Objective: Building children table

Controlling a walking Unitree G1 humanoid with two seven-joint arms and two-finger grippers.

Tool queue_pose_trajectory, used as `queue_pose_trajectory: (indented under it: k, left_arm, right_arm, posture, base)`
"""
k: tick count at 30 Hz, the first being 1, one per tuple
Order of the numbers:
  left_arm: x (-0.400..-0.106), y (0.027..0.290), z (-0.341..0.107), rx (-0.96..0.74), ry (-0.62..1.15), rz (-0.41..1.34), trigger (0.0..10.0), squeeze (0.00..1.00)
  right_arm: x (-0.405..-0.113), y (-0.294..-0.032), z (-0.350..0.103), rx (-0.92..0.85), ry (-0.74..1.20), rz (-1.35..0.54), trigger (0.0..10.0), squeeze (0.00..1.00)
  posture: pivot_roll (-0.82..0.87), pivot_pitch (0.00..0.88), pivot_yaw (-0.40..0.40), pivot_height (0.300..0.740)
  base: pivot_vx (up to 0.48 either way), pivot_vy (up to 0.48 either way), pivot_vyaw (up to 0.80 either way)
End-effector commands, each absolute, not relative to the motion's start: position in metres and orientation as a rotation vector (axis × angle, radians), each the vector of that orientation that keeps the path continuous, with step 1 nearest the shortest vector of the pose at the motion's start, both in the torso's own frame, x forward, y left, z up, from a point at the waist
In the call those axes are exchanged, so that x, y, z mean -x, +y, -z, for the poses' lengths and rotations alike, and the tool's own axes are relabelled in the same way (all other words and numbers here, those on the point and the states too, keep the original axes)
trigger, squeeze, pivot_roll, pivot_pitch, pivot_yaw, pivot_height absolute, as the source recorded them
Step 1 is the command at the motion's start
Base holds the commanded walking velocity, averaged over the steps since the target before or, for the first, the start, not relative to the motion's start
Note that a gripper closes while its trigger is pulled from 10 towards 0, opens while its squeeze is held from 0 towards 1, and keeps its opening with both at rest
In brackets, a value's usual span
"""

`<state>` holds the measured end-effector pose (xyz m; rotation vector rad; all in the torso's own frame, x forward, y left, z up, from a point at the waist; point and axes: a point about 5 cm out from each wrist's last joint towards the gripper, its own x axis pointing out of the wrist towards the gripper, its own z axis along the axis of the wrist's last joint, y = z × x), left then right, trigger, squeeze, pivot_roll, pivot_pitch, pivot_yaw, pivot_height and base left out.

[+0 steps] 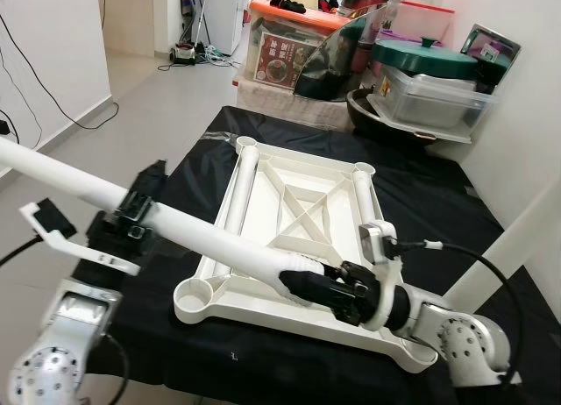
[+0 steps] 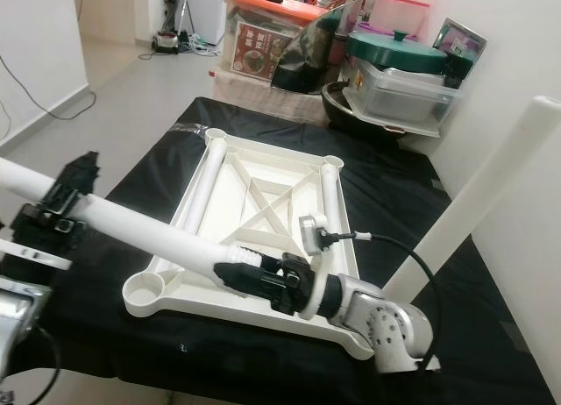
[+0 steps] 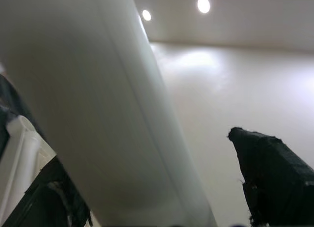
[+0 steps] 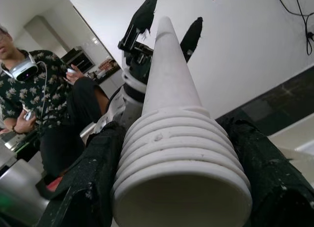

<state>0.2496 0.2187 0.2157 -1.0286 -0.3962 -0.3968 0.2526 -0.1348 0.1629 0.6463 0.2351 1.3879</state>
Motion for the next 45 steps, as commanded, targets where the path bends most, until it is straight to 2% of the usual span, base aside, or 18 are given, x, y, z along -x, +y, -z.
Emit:
queue_pose_trajectory:
  k: [1, 10, 11, 12, 13, 14, 16, 17, 27, 28, 30, 31, 32, 33, 45]
  left_arm:
    - [-0.250, 0.220, -0.218, 1.029, -0.403, 0.423, 10.0, 0.00]
    - [-0.242, 0.235, -0.225, 0.995, -0.431, 0.444, 10.0, 0.00]
    - [-0.242, 0.234, -0.224, 0.997, -0.427, 0.447, 5.1, 0.00]
    - [-0.242, 0.234, -0.224, 0.997, -0.427, 0.447, 5.1, 0.00]
    - [-0.242, 0.233, -0.223, 0.999, -0.421, 0.450, 4.0, 0.00]
    - [-0.243, 0.231, -0.223, 1.000, -0.415, 0.458, 1.9, 0.00]
    - [-0.243, 0.231, -0.223, 1.000, -0.415, 0.458, 1.9, 0.00]
    - [-0.243, 0.229, -0.223, 1.004, -0.412, 0.468, 0.0, 0.00]
    - [-0.242, 0.226, -0.229, 1.011, -0.426, 0.507, 0.0, 0.00]
    - [-0.242, 0.225, -0.229, 1.011, -0.427, 0.507, 0.0, 0.00]
    - [-0.242, 0.225, -0.229, 1.011, -0.427, 0.507, 0.0, 0.00]
    - [-0.241, 0.225, -0.229, 1.010, -0.428, 0.507, 0.0, 0.00]
    - [-0.241, 0.225, -0.229, 1.010, -0.428, 0.507, 0.0, 0.00]
    - [-0.241, 0.224, -0.230, 1.008, -0.428, 0.507, 0.0, 0.00]
    - [-0.240, 0.218, -0.232, 0.985, -0.403, 0.540, 0.0, 0.00]
  right_arm:
    - [-0.247, -0.135, -0.161, -0.620, 0.250, -1.445, 0.0, 0.28]
    - [-0.246, -0.142, -0.154, -0.563, 0.283, -1.457, 0.0, 0.35]
    - [-0.246, -0.142, -0.154, -0.561, 0.282, -1.461, 0.0, 0.37]
    - [-0.246, -0.142, -0.154, -0.561, 0.282, -1.461, 0.0, 0.37]
    - [-0.246, -0.141, -0.154, -0.558, 0.280, -1.466, 0.0, 0.38]
    - [-0.246, -0.140, -0.154, -0.554, 0.278, -1.472, 0.0, 0.40]
    - [-0.246, -0.140, -0.154, -0.554, 0.278, -1.472, 0.0, 0.40]
    - [-0.246, -0.140, -0.154, -0.549, 0.277, -1.480, 0.0, 0.42]
    - [-0.253, -0.141, -0.149, -0.486, 0.270, -1.430, 0.0, 0.44]
    - [-0.256, -0.141, -0.147, -0.467, 0.275, -1.395, 2.5, 0.45]
    - [-0.256, -0.141, -0.147, -0.467, 0.275, -1.395, 2.5, 0.45]
    - [-0.258, -0.141, -0.145, -0.444, 0.281, -1.366, 7.6, 0.53]
    - [-0.258, -0.141, -0.145, -0.444, 0.281, -1.366, 7.6, 0.53]
    - [-0.260, -0.140, -0.143, -0.428, 0.297, -1.345, 10.0, 1.00]
    - [-0.271, -0.155, -0.152, -0.379, 0.257, -1.325, 10.0, 1.00]
  posture:
    - [0.14, 0.000, -0.189, 0.740]
    - [0.15, 0.000, -0.192, 0.740]
    - [0.15, 0.000, -0.191, 0.740]
    - [0.15, 0.000, -0.191, 0.740]
    - [0.15, 0.000, -0.190, 0.740]
    - [0.15, 0.000, -0.190, 0.740]
    - [0.15, 0.000, -0.190, 0.740]
    - [0.15, 0.000, -0.190, 0.740]
    - [0.14, 0.000, -0.186, 0.740]
    - [0.15, 0.000, -0.187, 0.740]
    - [0.15, 0.000, -0.187, 0.740]
    - [0.15, 0.000, -0.187, 0.740]
    - [0.15, 0.000, -0.187, 0.740]
    - [0.15, 0.000, -0.187, 0.740]
    - [0.14, 0.000, -0.183, 0.740]
  base:
    - [0.000, 0.000, 0.00]
    - [0.000, 0.000, 0.00]
    - [0.000, 0.000, 0.00]
    - [0.000, 0.000, 0.00]
    - [0.000, 0.000, 0.00]
    - [0.000, 0.000, 0.00]
    - [0.000, 0.000, 0.00]
    - [0.000, 0.000, 0.00]
    - [0.000, 0.000, 0.00]
    - [0.000, 0.000, 0.00]
    - [0.000, 0.000, 0.00]
    - [0.000, 0.000, 0.00]
    - [0.000, 0.000, 0.00]
    - [0.000, 0.000, 0.00]
    - [0.000, 0.000, 0.00]
